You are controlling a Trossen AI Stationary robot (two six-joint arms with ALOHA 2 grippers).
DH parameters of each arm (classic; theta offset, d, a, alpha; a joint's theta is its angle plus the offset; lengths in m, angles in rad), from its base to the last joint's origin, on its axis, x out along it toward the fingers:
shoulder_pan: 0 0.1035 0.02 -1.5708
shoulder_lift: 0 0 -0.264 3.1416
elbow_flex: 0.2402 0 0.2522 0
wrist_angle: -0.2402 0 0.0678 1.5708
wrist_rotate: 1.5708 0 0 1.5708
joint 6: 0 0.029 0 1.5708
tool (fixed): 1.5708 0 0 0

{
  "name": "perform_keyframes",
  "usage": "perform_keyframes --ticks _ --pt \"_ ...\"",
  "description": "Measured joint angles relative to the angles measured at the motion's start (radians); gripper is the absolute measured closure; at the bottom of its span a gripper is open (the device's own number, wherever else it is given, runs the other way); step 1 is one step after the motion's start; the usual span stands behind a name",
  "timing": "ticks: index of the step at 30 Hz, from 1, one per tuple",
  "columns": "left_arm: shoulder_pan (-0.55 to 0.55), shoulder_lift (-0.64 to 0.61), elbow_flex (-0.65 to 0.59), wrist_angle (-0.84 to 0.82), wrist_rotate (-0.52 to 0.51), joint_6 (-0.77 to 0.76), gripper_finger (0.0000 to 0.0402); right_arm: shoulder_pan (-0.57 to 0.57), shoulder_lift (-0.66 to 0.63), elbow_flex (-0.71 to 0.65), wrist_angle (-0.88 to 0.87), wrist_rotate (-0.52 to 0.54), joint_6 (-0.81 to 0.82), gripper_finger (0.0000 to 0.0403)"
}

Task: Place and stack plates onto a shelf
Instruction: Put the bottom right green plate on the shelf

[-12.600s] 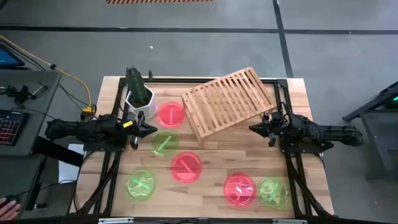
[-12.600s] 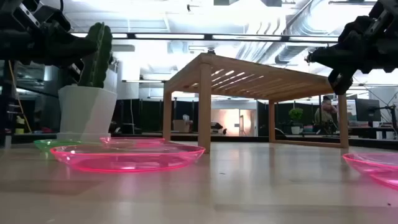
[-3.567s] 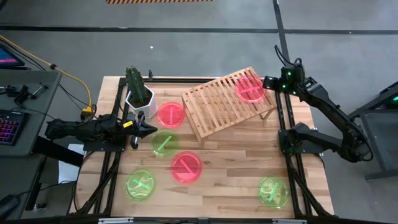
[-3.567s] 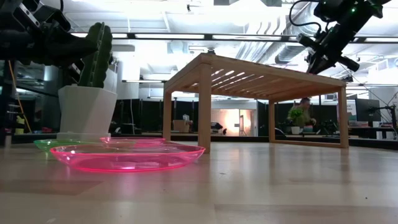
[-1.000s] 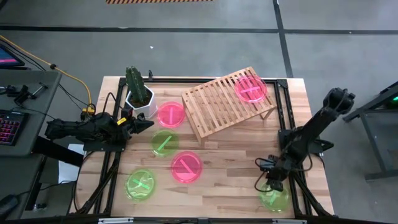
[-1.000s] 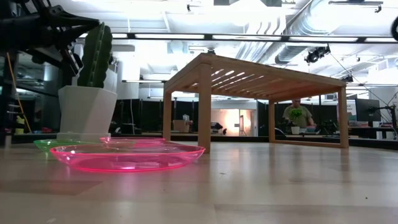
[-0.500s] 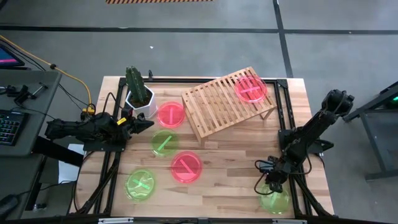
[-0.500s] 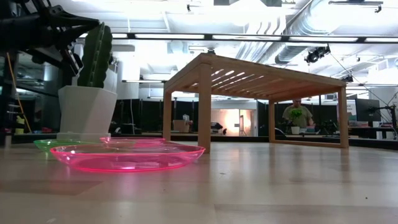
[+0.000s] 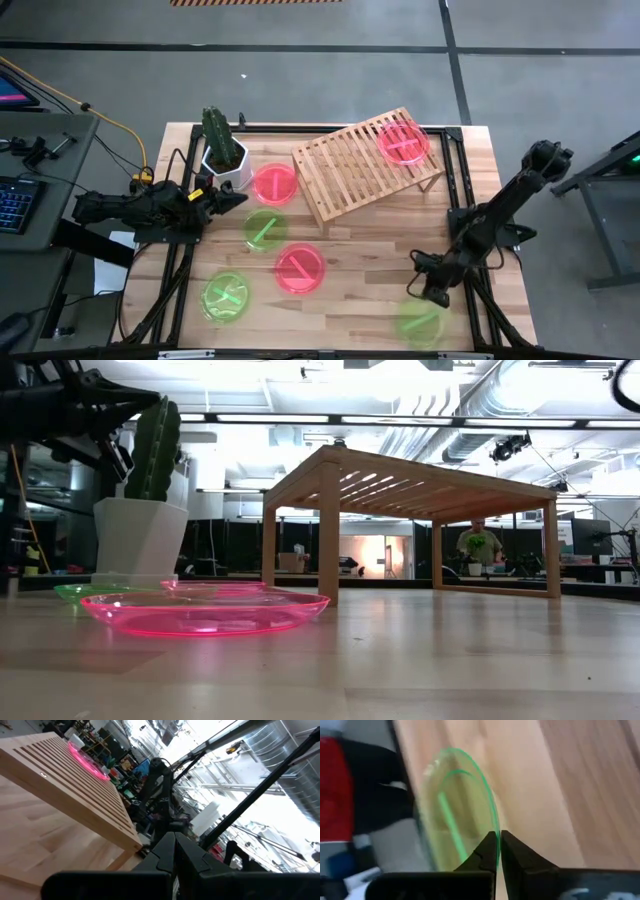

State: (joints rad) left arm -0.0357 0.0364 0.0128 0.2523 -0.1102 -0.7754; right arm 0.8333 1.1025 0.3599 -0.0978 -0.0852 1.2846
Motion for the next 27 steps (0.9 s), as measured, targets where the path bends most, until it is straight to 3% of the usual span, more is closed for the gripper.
perform_keyframes --ticks 9,13,18,27 --pt "0.0 0.0 0.0 -0.001 -0.008 0.002 0.0401 -0.098 -0.163 0.001 0.085 0.006 -0.006 0.0403" --pt "0.0 0.0 0.0 -0.001 -0.008 0.002 0.0401 -0.176 -0.217 0.002 0.248 0.018 0.006 0.0403" --pt "0.0 0.0 0.0 -0.001 -0.008 0.002 0.0401 -0.336 -0.242 0.045 0.394 0.166 -0.049 0.0403" --pt "0.0 0.0 0.0 0.003 -0.008 0.002 0.0401 -0.723 -0.178 0.325 0.209 0.373 -0.168 0.0403"
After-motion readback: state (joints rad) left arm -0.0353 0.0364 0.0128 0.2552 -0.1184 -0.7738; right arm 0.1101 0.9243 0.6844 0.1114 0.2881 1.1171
